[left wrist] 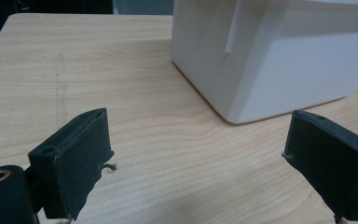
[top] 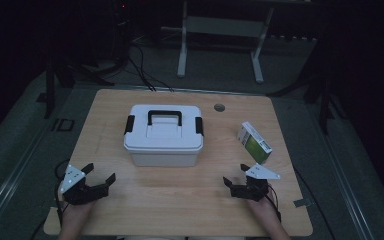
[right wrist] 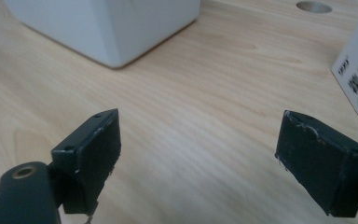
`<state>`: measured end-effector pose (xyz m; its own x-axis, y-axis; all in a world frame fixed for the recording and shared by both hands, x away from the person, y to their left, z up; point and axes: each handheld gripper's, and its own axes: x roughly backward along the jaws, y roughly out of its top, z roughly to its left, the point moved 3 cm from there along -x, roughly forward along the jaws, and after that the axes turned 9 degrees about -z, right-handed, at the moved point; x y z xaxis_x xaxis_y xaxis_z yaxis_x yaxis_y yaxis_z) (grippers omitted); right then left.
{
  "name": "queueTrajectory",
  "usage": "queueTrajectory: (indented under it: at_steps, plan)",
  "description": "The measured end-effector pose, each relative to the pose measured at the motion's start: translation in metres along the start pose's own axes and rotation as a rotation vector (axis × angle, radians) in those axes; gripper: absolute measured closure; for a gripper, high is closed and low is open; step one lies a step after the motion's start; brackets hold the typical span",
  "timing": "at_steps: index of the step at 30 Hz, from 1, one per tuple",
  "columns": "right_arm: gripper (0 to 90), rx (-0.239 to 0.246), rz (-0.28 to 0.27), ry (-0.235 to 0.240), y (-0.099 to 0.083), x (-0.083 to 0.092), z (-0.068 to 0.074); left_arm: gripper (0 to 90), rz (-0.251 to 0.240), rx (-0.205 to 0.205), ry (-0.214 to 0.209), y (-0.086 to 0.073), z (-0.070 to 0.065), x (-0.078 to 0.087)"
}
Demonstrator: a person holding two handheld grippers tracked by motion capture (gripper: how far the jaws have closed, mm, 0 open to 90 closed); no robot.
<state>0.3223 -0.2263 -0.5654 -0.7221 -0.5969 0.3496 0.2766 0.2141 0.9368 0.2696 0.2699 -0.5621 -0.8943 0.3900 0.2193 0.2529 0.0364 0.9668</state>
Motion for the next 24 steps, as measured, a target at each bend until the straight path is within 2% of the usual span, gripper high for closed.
queueTrajectory:
  at_steps: [7, 12, 16, 17, 19, 20, 23, 24]
  plan:
    - [13.5, 0.009, 0.01, 0.003, 0.009, -0.019, -0.002, 12.2, 0.013, 0.018, -0.02, 0.004, 0.0, -0.012]
    - [13.5, 0.008, -0.001, 0.011, 0.017, -0.028, -0.003, 14.3, 0.04, -0.012, -0.003, 0.004, 0.0, -0.026]
    - [13.6, 0.021, -0.001, 0.02, 0.025, -0.037, -0.001, 15.4, 0.061, -0.011, -0.018, 0.009, 0.001, -0.04]
    - [14.1, 0.024, -0.003, 0.021, 0.026, -0.04, 0.0, 15.8, 0.058, -0.013, -0.01, 0.01, 0.002, -0.042]
    - [14.2, 0.021, -0.003, 0.031, 0.029, -0.045, 0.001, 25.1, 0.048, -0.008, -0.031, 0.013, 0.003, -0.046]
    - [14.2, 0.019, -0.003, 0.036, 0.031, -0.048, 0.001, 26.0, 0.052, -0.014, -0.023, 0.014, 0.004, -0.048]
    - [14.3, 0.02, -0.001, 0.04, 0.033, -0.054, 0.003, 30.9, 0.054, -0.021, -0.034, 0.019, 0.006, -0.054]
    - [18.7, -0.025, -0.008, 0.067, 0.035, -0.061, 0.004, 36.8, 0.056, -0.009, -0.04, 0.021, 0.008, -0.057]
